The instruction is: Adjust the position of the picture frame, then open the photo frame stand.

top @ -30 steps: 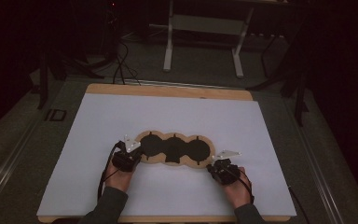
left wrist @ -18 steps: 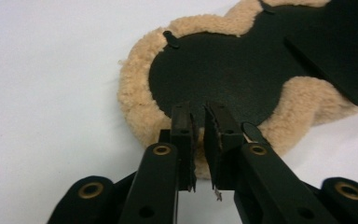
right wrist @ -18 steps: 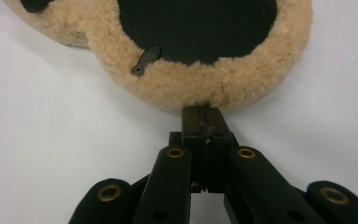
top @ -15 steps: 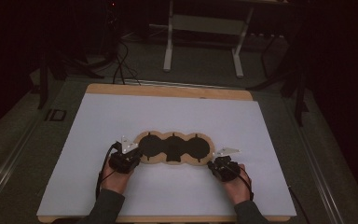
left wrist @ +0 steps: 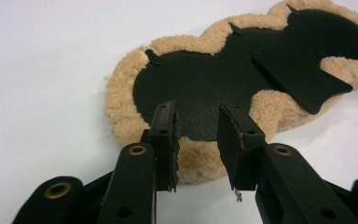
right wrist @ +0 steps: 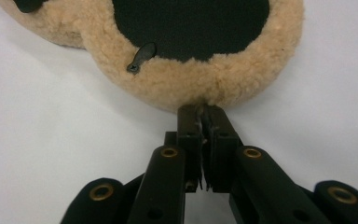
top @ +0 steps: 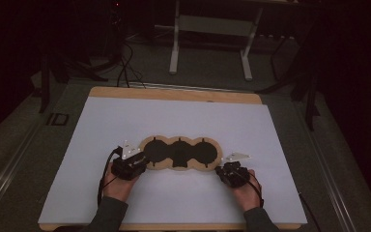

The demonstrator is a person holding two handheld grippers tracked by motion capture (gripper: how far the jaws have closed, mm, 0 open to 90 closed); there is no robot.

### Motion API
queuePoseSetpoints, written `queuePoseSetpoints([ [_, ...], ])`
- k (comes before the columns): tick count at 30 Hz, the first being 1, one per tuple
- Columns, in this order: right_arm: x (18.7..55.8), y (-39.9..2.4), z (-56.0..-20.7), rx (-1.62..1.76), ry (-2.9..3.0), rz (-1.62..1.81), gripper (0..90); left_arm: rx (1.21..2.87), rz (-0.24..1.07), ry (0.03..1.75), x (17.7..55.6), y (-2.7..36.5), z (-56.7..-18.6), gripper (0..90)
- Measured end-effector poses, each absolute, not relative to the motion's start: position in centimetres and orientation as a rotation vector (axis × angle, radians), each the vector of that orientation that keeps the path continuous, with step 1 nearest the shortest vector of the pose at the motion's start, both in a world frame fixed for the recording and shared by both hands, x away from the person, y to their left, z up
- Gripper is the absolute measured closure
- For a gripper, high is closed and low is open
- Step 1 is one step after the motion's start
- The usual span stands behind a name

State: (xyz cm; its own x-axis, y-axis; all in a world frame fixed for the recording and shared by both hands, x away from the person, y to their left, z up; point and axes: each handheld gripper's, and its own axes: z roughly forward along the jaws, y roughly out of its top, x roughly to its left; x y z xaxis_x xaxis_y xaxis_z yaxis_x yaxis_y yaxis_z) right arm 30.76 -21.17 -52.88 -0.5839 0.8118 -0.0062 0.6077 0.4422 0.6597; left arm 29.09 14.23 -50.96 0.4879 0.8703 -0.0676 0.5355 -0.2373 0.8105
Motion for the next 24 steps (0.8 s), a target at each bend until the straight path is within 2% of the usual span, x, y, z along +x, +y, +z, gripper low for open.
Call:
queuePoseSetpoints([
  [9,30.5,-22.1,-52.1,1.234,2.352,0.958,73.8,1.902,0.510,1.119,28.8,13.9,-50.3,63.8],
  [16,30.5,-22.7,-52.0,1.249,2.356,0.989,65.6,1.910,0.482,1.059,28.5,13.1,-49.9,66.6],
  [24,30.6,-23.7,-51.6,1.302,2.298,1.042,61.8,1.915,0.452,1.038,28.5,12.6,-50.0,67.3],
])
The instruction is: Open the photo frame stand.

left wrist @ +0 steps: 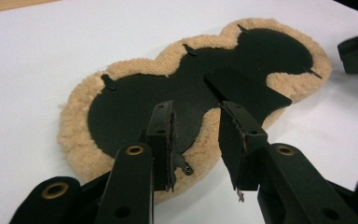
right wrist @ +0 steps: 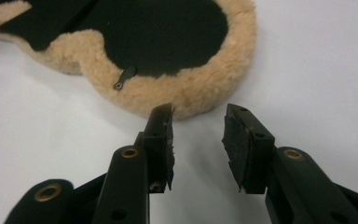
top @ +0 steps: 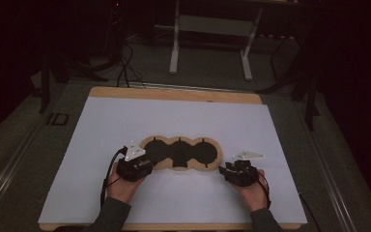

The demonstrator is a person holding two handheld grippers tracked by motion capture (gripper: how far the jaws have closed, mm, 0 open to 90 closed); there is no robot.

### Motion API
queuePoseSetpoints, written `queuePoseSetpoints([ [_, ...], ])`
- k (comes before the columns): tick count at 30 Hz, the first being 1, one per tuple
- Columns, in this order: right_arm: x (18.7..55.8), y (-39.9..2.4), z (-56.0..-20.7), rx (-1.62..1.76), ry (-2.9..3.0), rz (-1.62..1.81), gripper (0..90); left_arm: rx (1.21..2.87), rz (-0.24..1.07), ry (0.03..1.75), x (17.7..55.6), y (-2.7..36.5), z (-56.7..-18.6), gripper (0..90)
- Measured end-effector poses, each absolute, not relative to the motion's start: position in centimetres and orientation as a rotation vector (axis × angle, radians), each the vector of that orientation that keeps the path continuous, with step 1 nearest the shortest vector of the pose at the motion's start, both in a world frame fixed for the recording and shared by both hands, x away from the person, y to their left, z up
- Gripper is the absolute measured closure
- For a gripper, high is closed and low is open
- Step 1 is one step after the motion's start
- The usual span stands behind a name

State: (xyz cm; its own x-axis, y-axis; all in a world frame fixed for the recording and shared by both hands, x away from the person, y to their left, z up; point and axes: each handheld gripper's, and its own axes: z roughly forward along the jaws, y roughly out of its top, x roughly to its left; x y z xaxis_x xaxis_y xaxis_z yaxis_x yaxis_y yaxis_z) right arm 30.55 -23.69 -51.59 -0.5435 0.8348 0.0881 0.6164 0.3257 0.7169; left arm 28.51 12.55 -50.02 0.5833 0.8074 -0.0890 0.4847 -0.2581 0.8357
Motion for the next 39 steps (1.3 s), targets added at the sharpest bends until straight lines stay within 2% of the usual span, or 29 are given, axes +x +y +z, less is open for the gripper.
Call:
queuePoseSetpoints([
  [8,30.7,-24.6,-51.3,1.355,2.284,1.060,54.3,1.911,0.442,1.030,28.3,11.7,-50.2,60.9],
  [16,30.9,-25.2,-51.2,1.391,2.268,1.067,47.5,1.939,0.445,1.003,28.1,11.0,-50.4,59.8],
  [29,31.1,-25.3,-51.5,1.397,2.271,1.044,46.1,1.996,0.410,0.968,28.3,9.8,-51.3,59.5],
  [33,31.0,-25.4,-51.4,1.408,2.257,1.048,47.4,2.006,0.412,0.960,28.2,9.6,-51.4,60.9],
  [39,31.0,-25.4,-51.5,1.409,2.256,1.050,48.3,2.038,0.413,0.947,28.3,9.4,-51.7,68.9],
])
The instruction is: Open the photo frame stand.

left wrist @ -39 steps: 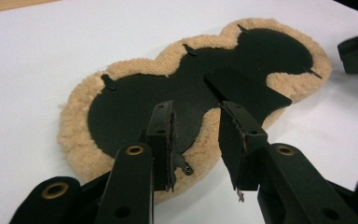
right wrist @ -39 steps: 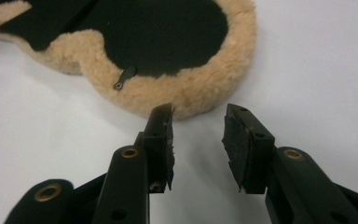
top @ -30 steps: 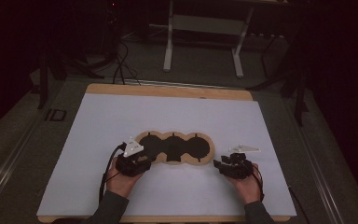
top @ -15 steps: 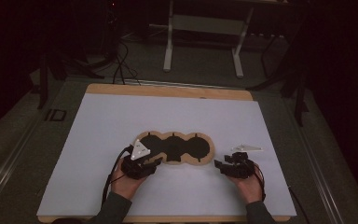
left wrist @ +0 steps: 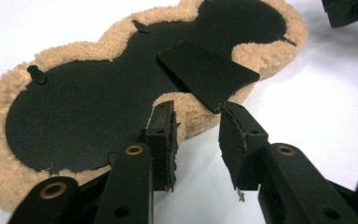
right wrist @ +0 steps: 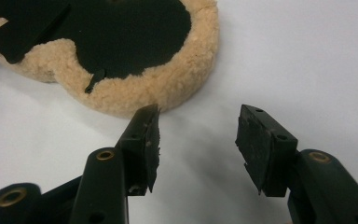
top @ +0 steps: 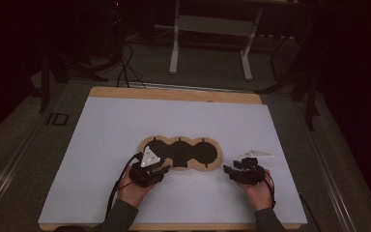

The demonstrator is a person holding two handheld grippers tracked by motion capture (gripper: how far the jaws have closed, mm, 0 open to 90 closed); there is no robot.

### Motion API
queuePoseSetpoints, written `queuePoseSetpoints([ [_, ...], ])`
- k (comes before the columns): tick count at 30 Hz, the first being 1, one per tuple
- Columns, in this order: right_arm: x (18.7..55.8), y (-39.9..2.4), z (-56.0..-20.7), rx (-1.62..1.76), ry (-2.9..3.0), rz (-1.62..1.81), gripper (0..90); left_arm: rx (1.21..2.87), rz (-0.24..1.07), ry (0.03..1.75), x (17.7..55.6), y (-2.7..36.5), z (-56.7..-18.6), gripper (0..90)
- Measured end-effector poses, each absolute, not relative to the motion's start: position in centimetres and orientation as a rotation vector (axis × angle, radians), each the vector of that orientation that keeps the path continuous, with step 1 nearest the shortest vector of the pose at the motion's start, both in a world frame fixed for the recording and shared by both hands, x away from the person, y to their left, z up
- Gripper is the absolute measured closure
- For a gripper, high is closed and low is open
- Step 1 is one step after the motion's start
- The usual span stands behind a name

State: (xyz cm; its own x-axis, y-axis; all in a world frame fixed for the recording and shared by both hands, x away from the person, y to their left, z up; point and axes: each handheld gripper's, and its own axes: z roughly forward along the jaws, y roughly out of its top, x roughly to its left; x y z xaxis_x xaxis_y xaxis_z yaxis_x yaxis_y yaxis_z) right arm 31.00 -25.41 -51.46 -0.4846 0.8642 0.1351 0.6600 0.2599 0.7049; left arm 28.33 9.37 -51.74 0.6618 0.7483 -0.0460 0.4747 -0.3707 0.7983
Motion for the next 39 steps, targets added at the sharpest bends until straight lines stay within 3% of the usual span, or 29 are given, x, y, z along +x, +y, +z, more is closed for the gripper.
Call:
queuePoseSetpoints([
  [7,31.0,-25.4,-51.5,1.406,2.257,1.053,47.1,2.076,0.410,0.934,28.4,8.8,-52.3,89.4],
  [39,31.0,-25.4,-51.5,1.408,2.251,1.054,46.0,2.128,0.404,0.930,29.3,7.1,-53.8,89.7],
])
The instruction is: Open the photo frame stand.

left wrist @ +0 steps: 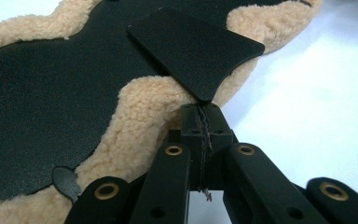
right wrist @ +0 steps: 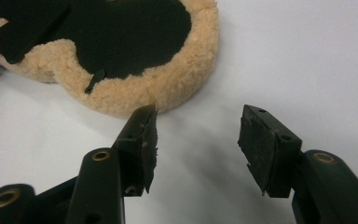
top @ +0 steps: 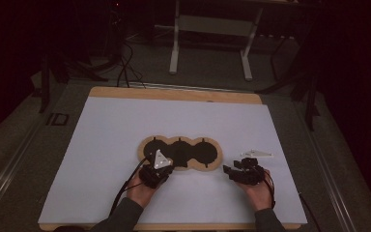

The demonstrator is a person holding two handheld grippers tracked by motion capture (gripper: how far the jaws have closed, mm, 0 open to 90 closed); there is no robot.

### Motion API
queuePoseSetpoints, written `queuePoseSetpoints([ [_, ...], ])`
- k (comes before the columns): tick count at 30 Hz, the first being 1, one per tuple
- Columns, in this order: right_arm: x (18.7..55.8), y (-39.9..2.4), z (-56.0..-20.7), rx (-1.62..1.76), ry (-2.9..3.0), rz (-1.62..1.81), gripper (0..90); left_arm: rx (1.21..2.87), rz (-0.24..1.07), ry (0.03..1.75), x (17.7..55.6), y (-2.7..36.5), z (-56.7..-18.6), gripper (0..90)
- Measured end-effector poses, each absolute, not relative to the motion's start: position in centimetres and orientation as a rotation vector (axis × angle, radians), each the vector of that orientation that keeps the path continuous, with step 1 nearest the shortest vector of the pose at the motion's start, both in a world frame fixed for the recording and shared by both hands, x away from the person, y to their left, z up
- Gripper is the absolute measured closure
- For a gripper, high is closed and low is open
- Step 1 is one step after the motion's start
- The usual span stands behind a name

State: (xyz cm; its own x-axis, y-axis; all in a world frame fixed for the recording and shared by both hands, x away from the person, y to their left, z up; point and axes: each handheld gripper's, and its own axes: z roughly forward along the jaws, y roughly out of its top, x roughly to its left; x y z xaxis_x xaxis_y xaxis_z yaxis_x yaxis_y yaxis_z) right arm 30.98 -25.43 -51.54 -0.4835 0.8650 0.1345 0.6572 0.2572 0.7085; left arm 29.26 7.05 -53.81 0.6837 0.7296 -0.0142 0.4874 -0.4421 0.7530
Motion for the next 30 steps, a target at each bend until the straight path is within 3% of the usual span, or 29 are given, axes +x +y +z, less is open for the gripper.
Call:
queuePoseSetpoints([
  [30,30.9,-25.4,-51.6,1.411,2.257,1.052,46.3,2.055,0.449,0.926,29.3,7.0,-52.1,89.4],
])
